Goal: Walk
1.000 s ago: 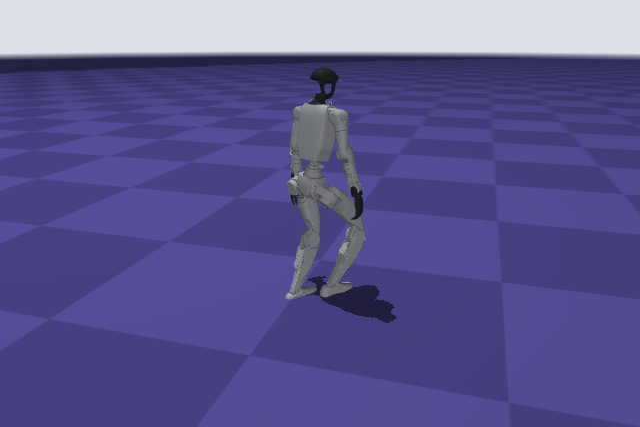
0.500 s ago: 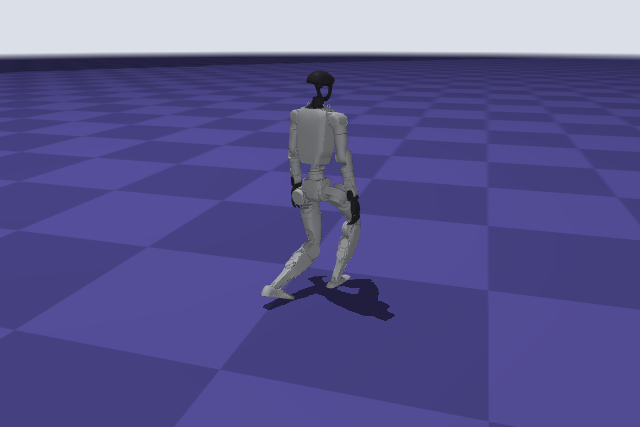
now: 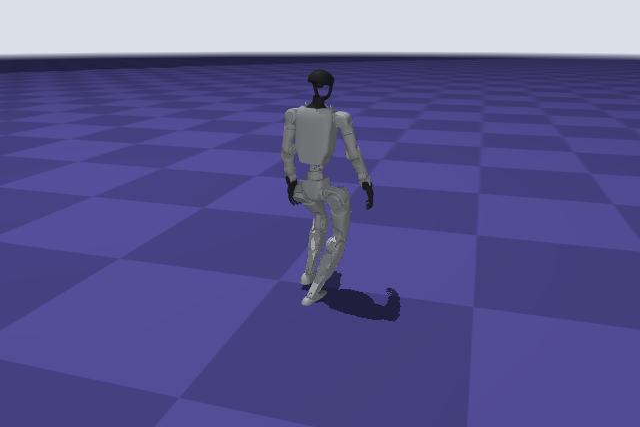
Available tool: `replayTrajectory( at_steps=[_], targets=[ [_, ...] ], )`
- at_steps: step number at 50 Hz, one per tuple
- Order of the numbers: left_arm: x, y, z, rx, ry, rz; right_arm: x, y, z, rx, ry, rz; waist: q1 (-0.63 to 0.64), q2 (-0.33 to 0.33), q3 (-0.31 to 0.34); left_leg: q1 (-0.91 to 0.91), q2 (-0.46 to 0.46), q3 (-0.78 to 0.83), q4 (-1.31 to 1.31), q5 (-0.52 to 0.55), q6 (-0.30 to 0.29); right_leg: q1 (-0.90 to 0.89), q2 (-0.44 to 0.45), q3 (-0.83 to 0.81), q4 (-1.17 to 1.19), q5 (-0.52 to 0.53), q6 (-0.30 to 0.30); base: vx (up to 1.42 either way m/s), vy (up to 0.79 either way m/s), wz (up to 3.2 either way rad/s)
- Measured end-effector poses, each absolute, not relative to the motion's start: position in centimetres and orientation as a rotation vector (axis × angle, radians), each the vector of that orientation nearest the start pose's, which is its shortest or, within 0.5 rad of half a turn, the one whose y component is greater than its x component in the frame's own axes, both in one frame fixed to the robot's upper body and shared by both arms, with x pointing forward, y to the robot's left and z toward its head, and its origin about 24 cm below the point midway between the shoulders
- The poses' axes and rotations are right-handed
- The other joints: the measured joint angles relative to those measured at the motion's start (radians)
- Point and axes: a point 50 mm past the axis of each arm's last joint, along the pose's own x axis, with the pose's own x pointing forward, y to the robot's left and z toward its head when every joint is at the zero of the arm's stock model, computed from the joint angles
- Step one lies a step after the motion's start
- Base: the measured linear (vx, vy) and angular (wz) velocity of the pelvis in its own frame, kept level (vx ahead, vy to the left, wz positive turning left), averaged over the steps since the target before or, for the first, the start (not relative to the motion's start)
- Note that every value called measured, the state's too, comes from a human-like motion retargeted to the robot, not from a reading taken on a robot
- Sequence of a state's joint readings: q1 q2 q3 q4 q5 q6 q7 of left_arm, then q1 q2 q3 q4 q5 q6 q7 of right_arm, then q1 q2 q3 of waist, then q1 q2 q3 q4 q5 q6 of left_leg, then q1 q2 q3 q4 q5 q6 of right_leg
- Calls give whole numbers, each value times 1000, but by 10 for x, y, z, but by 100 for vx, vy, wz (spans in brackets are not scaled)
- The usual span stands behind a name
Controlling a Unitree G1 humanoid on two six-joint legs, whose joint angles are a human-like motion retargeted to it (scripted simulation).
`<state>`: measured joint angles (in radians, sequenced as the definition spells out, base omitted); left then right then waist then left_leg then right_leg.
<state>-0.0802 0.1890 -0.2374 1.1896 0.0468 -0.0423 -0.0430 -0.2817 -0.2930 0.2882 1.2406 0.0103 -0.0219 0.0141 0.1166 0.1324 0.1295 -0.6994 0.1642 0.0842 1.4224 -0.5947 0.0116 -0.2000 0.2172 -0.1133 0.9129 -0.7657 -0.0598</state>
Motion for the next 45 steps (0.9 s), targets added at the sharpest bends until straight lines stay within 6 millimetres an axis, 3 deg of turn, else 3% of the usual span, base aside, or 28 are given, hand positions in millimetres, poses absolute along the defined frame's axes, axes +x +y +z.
replayTrajectory(
  at_steps=[5,10,15,19,22,26,29,32,39,45],
  targets=[
    [121,196,-160,338,1130,-188,219,-227,-111,-472,887,100,12,-10,-10,-81,-37,25,-240,20,-35,82,-12,3,-77,-15,7,41,4,19],
    [108,197,-164,330,1183,-188,226,-222,-108,-479,862,117,13,-26,-32,-122,-72,50,-398,13,-34,128,-25,3,-103,-31,14,42,5,18],
    [90,200,-169,302,1256,-163,213,-215,-118,-446,904,130,26,-64,-41,-123,-92,82,-347,38,7,157,-63,7,-11,-58,27,45,4,4],
    [74,203,-172,256,1317,-131,188,-211,-133,-409,991,141,17,-154,-53,-97,-177,141,-308,92,58,154,-176,14,152,-49,72,47,4,28],
    [64,205,-173,217,1356,-109,164,-210,-145,-382,1077,155,-6,-239,-65,-57,-286,185,-335,107,101,133,-272,43,292,63,151,47,5,57],
    [60,208,-174,182,1377,-93,134,-210,-156,-340,1185,175,-48,-323,-77,10,-417,207,-410,105,152,53,-370,89,494,328,248,43,5,59],
    [66,212,-172,186,1364,-84,120,-213,-160,-322,1238,173,-88,-362,-78,73,-496,197,-480,100,175,-31,-437,118,636,479,274,44,4,52],
    [78,218,-169,214,1335,-71,111,-219,-161,-323,1268,156,-131,-381,-73,153,-558,168,-552,93,185,-117,-509,138,747,498,249,45,4,45],
    [120,232,-156,291,1224,-19,96,-235,-162,-342,1302,85,-224,-367,-46,383,-634,55,-687,52,174,-307,-612,169,804,303,137,42,1,39],
    [164,238,-138,328,1072,28,76,-239,-165,-338,1346,45,-261,-322,-18,542,-612,-37,-720,-28,154,-444,-564,142,634,204,108,38,-1,30]
  ],
)
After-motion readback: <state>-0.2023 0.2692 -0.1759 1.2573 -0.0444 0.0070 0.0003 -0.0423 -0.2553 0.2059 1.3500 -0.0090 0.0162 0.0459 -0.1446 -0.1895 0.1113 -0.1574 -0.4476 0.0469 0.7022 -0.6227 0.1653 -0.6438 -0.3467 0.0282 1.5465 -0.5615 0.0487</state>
